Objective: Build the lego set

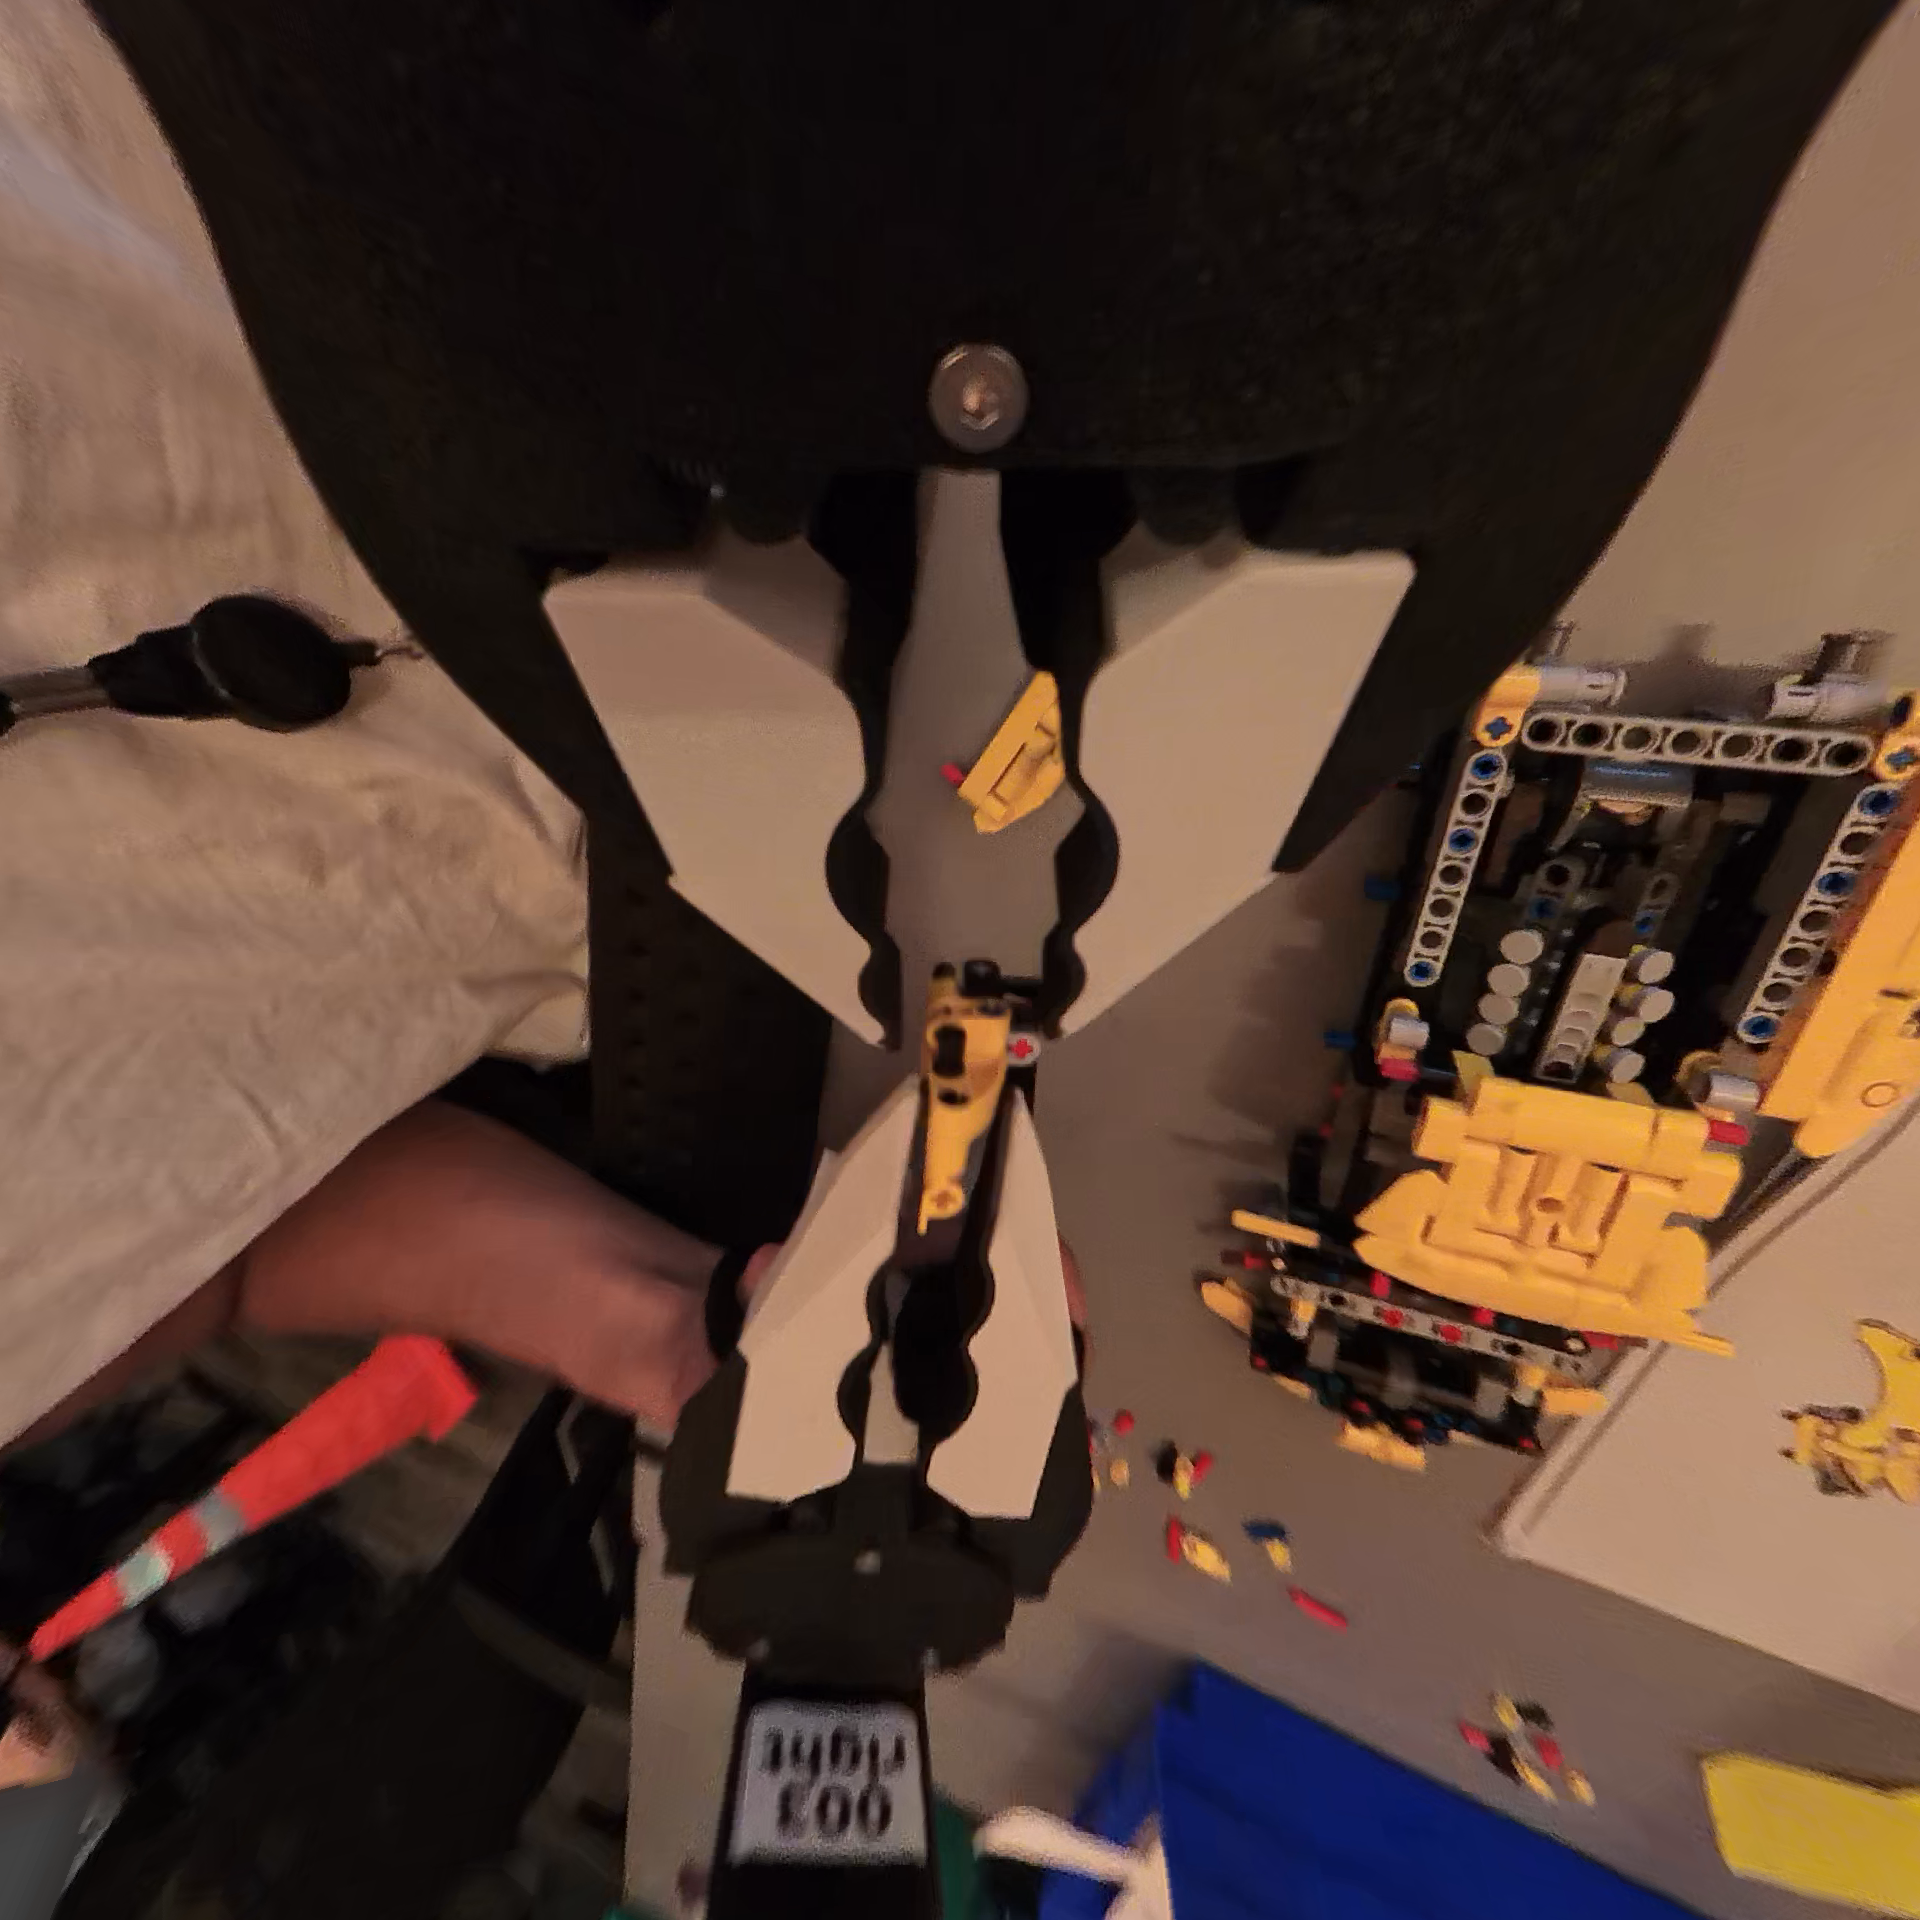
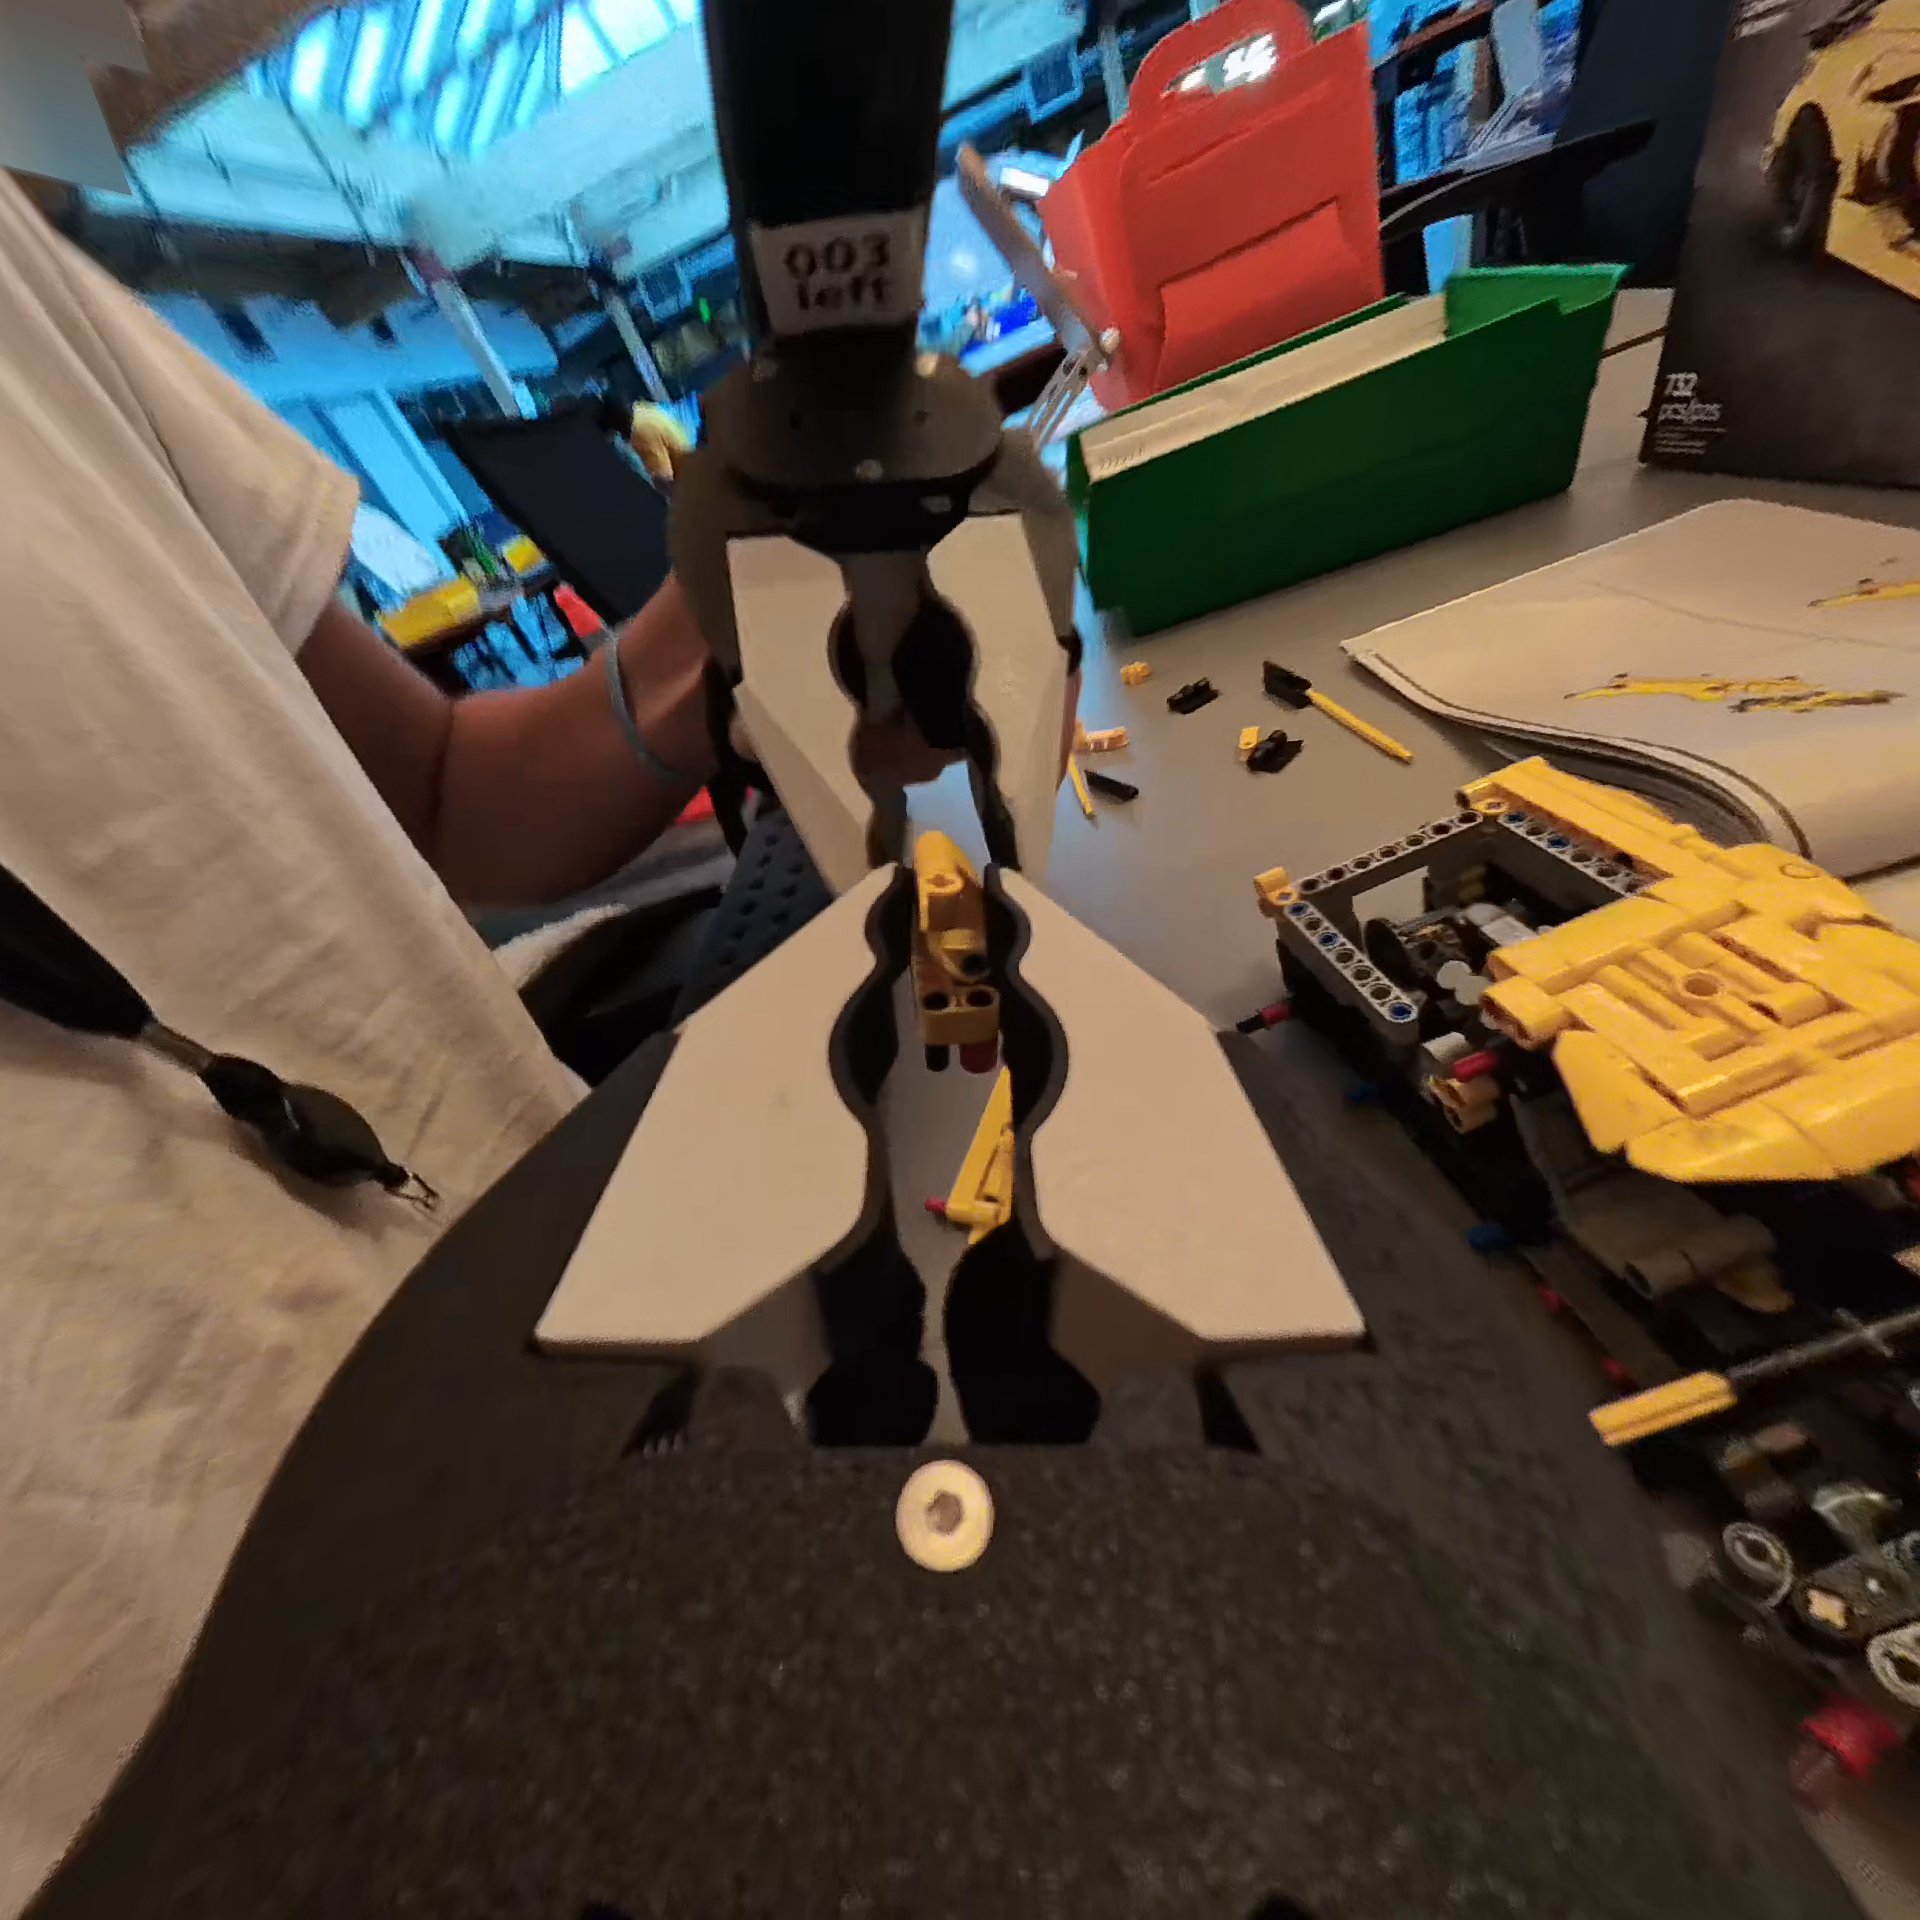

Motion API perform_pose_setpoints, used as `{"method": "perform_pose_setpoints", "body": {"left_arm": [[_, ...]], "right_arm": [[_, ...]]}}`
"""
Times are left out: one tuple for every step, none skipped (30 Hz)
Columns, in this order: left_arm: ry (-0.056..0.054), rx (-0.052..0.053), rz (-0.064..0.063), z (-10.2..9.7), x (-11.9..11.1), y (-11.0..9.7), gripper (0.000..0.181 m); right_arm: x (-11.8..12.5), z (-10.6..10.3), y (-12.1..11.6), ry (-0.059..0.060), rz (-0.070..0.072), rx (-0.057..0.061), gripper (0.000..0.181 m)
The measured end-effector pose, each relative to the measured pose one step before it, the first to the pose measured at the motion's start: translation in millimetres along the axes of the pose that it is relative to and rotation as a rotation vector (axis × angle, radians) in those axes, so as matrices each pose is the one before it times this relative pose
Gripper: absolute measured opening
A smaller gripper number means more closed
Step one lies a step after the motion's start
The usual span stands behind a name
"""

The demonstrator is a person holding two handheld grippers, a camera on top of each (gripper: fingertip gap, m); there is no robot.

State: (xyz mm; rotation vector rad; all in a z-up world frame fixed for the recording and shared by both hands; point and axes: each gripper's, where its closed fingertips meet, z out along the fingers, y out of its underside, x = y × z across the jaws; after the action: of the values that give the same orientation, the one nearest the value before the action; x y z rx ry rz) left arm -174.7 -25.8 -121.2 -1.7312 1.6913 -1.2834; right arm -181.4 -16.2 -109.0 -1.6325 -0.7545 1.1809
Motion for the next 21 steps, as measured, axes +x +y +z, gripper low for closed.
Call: {"method": "perform_pose_setpoints", "body": {"left_arm": [[0.0070, 0.0412, -0.0202, -3.14, -0.81, -2.84, 0.030], [0.0075, 0.0334, -0.0153, -2.84, -0.68, -1.42, 0.033], [0.0029, 0.0429, -0.0087, -2.16, -0.47, -2.85, 0.034], [0.0084, 0.0531, -0.0101, -0.89, 1.09, -4.83, 0.035], [0.0218, 0.0506, -0.0153, 0.76, 3.57, -5.34, 0.036], [0.0212, 0.0396, -0.0154, 2.32, 3.44, -4.29, 0.036], [0.0075, 0.0262, -0.0127, 3.24, 1.12, -2.33, 0.036], [0.0036, 0.0075, -0.0103, 3.65, 0.11, 0.44, 0.036], [0.0033, 0.0000, -0.0075, 3.20, -0.14, 1.15, 0.036], [-0.0005, 0.0178, -0.0075, 1.75, -0.38, -1.80, 0.035], [0.0089, 0.0301, -0.0103, 0.49, 1.05, -3.91, 0.031], [0.0192, 0.0223, -0.0138, 0.02, 2.15, -2.87, 0.019], [0.0166, 0.0089, -0.0087, -0.10, 1.75, -1.00, 0.015], [0.0070, 0.0029, -0.0006, -0.28, 0.76, -0.02, 0.015], [-0.0023, -0.0017, 0.0083, -0.48, 0.04, 0.48, 0.015], [-0.0020, -0.0028, 0.0105, -0.37, 0.39, 0.52, 0.015], [0.0024, -0.0030, 0.0046, -0.41, 0.79, 0.18, 0.015], [-0.0059, 0.0006, 0.0010, -0.52, -0.86, -0.21, 0.015], [-0.0044, 0.0023, -0.0007, -0.16, -0.77, -0.16, 0.015], [0.0078, 0.0022, -0.0048, -0.01, 0.97, 0.27, 0.015], [0.0051, 0.0045, -0.0062, 0.14, 0.50, 0.07, 0.015]], "right_arm": [[3.03, -4.92, -6.19, -0.0060, 0.0453, 0.0511, 0.012], [2.26, -6.08, -8.58, -0.0136, 0.0510, 0.0707, 0.012], [-0.05, -5.17, -7.19, -0.0243, 0.0530, 0.0575, 0.012], [-1.61, -2.95, -3.57, -0.0239, 0.0414, 0.0293, 0.012], [-1.75, -0.74, -0.30, -0.0118, 0.0119, 0.0076, 0.012], [-1.16, 0.25, 0.22, -0.0015, -0.0045, 0.0040, 0.012], [-2.30, 0.60, -0.43, -0.0115, 0.0014, 0.0083, 0.012], [-2.98, 0.50, -1.16, -0.0202, 0.0093, 0.0116, 0.012], [-1.19, 0.10, -0.90, -0.0093, 0.0078, 0.0102, 0.012], [0.52, 0.08, 0.40, 0.0028, -0.0017, 0.0006, 0.012], [0.65, 0.39, 2.05, 0.0067, -0.0075, -0.0099, 0.012], [0.06, 0.63, 2.01, 0.0033, -0.0051, -0.0105, 0.012], [-1.04, 0.61, 0.34, -0.0024, -0.0002, 0.0008, 0.012], [-0.43, 0.21, -0.21, -0.0009, 0.0007, 0.0042, 0.012], [-0.07, 0.37, 0.73, 0.0012, -0.0026, -0.0017, 0.012], [-0.33, 0.49, 0.42, -0.0007, -0.0045, 0.0002, 0.013], [-1.20, 0.39, 0.62, -0.0058, -0.0023, -0.0013, 0.013], [-0.50, 0.50, 0.13, -0.0035, -0.0005, 0.0008, 0.015], [0.64, 0.17, -0.37, 0.0030, -0.0010, 0.0005, 0.017], [-0.01, -0.04, 0.27, 0.0001, -0.0038, -0.0045, 0.014], [-0.13, -0.05, 0.03, -0.0002, -0.0065, -0.0012, 0.014]]}}
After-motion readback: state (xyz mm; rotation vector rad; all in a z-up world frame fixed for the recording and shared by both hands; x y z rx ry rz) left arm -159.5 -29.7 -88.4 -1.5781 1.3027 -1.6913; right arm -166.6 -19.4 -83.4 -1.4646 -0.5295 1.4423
